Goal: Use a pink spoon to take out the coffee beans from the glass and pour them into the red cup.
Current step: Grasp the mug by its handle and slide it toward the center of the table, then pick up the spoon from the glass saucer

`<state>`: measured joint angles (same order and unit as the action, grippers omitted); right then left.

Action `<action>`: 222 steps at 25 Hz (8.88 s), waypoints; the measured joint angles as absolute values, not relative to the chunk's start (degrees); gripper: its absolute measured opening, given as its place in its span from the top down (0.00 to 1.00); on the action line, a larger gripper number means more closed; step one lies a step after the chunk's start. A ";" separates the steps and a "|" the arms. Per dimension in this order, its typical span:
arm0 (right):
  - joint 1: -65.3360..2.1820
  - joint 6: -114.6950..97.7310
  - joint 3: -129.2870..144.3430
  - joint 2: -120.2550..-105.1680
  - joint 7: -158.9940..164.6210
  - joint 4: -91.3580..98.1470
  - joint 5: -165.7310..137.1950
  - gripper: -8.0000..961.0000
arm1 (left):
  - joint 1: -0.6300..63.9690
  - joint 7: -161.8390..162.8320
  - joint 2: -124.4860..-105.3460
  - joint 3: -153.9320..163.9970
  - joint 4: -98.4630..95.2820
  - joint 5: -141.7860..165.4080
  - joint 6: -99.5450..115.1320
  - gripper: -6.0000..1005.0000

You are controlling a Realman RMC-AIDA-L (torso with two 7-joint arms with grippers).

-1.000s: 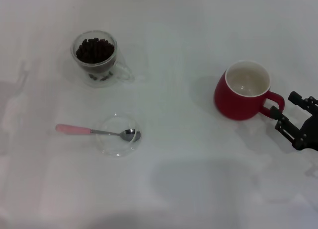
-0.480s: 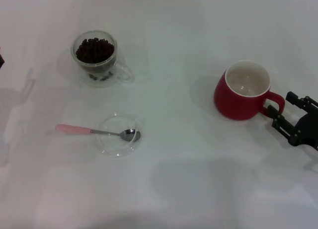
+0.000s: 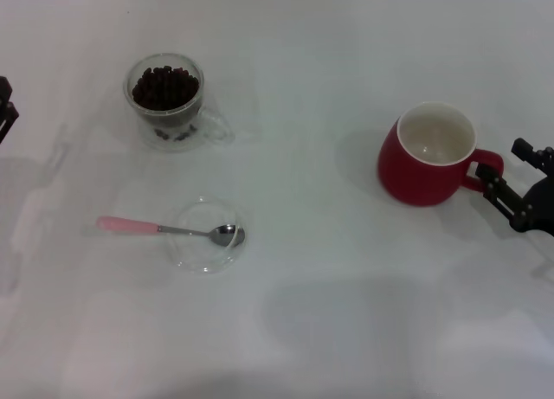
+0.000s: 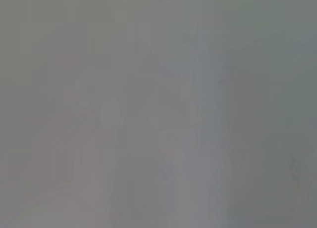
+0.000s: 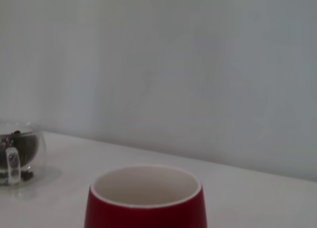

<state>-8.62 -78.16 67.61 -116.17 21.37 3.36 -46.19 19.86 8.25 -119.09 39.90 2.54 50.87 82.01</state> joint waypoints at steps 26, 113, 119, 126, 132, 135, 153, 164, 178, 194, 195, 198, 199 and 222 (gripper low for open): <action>-11.20 -75.75 67.71 -116.19 24.58 2.98 -45.69 0.47 | 19.47 9.99 -119.09 40.61 0.69 51.20 82.15 0.13; -9.46 -93.19 91.08 -111.38 29.46 4.76 -33.60 0.64 | 14.52 15.67 -119.31 40.60 -2.77 50.91 86.99 0.13; -9.80 -101.69 88.59 -108.70 29.50 4.88 -33.21 0.64 | 15.26 23.21 -119.46 40.71 0.40 51.33 90.64 0.13; -9.86 -104.90 77.43 -107.88 29.09 5.67 -33.16 0.64 | 17.26 32.24 -119.75 41.94 8.85 51.58 96.68 0.13; -10.20 -104.16 70.81 -107.86 28.97 9.08 -33.23 0.64 | 18.84 47.22 -120.00 41.78 14.49 52.91 98.94 0.13; -10.85 -103.26 67.95 -107.99 28.98 9.82 -33.22 0.64 | 18.70 54.03 -120.14 41.69 15.86 52.86 98.97 0.13; -13.35 -97.18 63.93 -109.07 29.07 15.23 -33.83 0.64 | 17.95 67.40 -120.59 40.10 22.25 55.78 88.65 0.13; -12.53 -96.29 63.99 -109.07 28.96 15.49 -33.84 0.64 | 19.27 67.05 -120.75 40.03 24.78 57.66 87.19 0.13; -10.86 -96.28 63.98 -108.57 28.67 15.53 -34.71 0.64 | 19.96 66.30 -120.76 36.69 27.13 63.38 82.05 0.13; -9.60 -95.79 63.98 -108.55 27.18 15.10 -34.72 0.64 | 18.72 60.01 -120.76 32.04 29.93 70.25 83.94 0.13; -9.40 -95.79 63.98 -108.54 27.17 15.11 -34.72 0.64 | 18.63 59.78 -120.76 32.03 30.08 70.27 83.96 0.13; -8.84 -95.86 63.98 -108.56 27.16 15.42 -34.72 0.64 | 18.10 59.82 -120.76 32.01 30.18 70.31 83.99 0.13; -8.71 -95.96 63.98 -108.57 27.16 15.49 -34.72 0.64 | 17.79 60.18 -120.76 32.01 30.18 70.32 84.00 0.13; -7.56 -96.06 63.98 -109.50 24.34 15.03 -34.71 0.64 | 16.53 61.74 -120.76 32.02 29.89 70.17 85.09 0.22</action>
